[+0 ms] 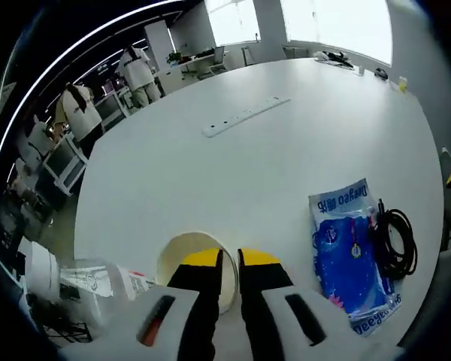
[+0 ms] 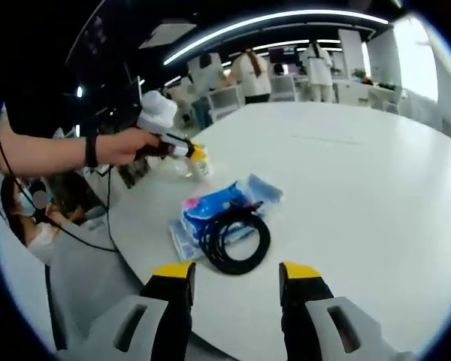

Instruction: Arrange the tabletop items into an orderly group along one side of the table until the central work area is clear of visible clutter.

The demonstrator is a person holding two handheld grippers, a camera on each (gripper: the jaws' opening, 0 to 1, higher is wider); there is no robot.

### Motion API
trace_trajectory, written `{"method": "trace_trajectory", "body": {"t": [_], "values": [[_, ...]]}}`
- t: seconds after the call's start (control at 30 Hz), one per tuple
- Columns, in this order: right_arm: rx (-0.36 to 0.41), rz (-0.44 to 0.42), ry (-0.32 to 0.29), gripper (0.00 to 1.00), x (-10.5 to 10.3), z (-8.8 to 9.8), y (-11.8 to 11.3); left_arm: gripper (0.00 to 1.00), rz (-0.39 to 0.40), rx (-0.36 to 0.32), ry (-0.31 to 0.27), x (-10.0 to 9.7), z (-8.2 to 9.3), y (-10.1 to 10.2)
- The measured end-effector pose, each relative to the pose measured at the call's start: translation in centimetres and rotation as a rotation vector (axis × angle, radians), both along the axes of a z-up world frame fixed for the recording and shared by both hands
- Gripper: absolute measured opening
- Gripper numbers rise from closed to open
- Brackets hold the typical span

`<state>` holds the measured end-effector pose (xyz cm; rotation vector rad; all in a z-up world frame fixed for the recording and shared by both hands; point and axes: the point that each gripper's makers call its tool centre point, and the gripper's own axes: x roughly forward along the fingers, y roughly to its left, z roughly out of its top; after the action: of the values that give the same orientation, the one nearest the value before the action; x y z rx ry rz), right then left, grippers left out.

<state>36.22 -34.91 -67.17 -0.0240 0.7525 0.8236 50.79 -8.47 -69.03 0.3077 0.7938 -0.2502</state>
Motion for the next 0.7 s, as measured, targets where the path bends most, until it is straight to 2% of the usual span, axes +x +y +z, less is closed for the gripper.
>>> {"method": "trace_trajectory", "body": {"t": [0.17, 0.23, 0.47, 0.7], "values": [[0.005, -0.014, -0.003, 0.44, -0.1, 0.1, -0.2, 0.09, -0.007, 0.009, -0.006, 0.0, 0.1, 0.2], [0.004, -0.018, -0.004, 0.44, -0.2, 0.0, -0.3, 0.11, 0.001, -0.030, -0.044, 0.3, 0.7, -0.1], [0.012, -0.040, -0.009, 0.43, -0.5, 0.1, -0.7, 0.13, 0.000, -0.011, -0.101, 0.0, 2.5, 0.0], [0.020, -0.053, -0.017, 0.43, -0.8, 0.1, -0.8, 0.13, 0.024, -0.038, -0.160, -1.1, 4.2, 0.3]]}}
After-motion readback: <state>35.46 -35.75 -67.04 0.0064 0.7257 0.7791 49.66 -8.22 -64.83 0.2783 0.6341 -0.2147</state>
